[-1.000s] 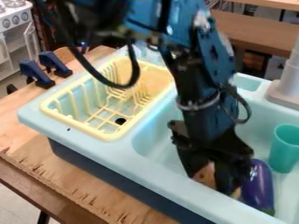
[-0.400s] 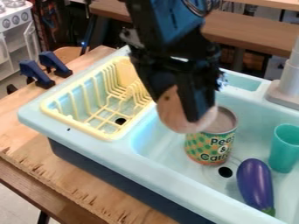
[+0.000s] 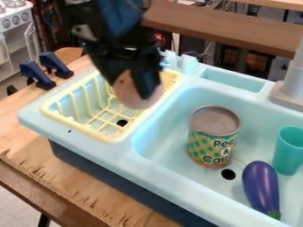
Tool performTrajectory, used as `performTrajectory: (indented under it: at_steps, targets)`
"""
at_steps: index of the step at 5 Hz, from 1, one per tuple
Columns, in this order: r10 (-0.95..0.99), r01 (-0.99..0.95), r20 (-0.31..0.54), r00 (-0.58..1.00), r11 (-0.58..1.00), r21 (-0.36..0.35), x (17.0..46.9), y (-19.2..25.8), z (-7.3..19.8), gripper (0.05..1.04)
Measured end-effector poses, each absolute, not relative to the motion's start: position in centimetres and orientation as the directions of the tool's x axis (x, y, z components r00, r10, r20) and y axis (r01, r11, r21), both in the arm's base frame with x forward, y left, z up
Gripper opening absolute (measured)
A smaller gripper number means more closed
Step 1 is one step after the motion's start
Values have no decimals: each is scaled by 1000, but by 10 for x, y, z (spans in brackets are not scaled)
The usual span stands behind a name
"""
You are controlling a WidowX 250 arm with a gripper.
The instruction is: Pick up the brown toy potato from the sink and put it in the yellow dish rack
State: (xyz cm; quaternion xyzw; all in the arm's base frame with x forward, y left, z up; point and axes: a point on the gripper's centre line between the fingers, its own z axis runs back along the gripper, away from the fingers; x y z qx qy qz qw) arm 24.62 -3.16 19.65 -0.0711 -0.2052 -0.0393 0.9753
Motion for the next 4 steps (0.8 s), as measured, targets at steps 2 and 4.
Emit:
performTrajectory:
  at_steps: [2, 4]
  targets:
    - [202, -120, 488, 849, 974, -194, 249, 33, 172, 703]
    - [394, -269, 479, 784, 912, -309, 276, 64, 138, 684]
